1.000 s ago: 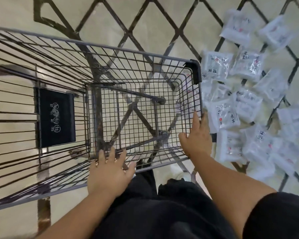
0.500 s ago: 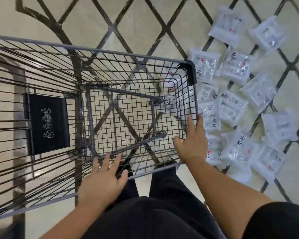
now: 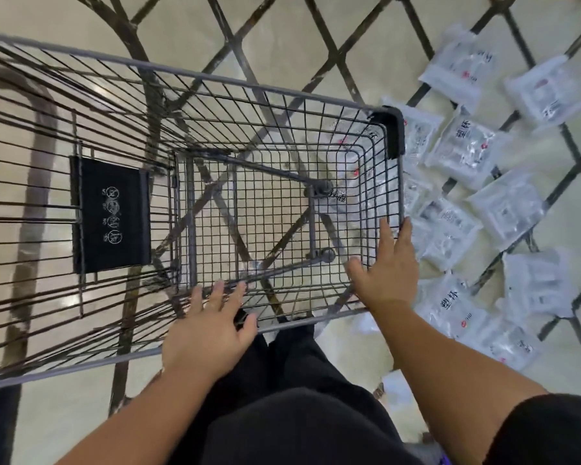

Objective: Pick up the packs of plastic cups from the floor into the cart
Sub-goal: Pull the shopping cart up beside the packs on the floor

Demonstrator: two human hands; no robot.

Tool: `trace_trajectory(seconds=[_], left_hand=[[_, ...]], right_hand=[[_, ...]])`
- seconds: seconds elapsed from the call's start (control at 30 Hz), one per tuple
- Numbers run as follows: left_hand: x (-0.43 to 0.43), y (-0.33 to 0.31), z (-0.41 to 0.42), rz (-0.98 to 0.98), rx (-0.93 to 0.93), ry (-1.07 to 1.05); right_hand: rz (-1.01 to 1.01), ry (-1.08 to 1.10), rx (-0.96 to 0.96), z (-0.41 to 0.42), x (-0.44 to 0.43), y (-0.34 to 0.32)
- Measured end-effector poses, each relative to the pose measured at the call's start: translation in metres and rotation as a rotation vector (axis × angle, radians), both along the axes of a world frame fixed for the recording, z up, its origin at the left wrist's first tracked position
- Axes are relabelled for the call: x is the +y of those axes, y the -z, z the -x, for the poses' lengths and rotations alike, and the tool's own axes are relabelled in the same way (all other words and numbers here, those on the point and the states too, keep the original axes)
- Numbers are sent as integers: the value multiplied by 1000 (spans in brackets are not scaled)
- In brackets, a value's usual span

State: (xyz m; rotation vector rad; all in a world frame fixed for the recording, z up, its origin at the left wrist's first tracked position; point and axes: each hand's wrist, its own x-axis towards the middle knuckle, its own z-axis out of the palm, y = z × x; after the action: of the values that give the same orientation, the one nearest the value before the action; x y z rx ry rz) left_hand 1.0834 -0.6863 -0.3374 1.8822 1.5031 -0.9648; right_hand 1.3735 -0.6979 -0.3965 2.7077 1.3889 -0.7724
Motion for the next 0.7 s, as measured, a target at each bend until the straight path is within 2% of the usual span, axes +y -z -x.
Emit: trace_trajectory(seconds=[0.33, 0.6, 0.7], left_hand=[[12, 0, 17, -42, 20, 46], [26, -5, 20, -105, -35, 69], [29, -6, 23, -88, -97, 46]], right_hand=[[-35, 51, 37, 18, -1, 2], [22, 36, 2, 22, 6, -5], [114, 15, 15, 21, 10, -12]])
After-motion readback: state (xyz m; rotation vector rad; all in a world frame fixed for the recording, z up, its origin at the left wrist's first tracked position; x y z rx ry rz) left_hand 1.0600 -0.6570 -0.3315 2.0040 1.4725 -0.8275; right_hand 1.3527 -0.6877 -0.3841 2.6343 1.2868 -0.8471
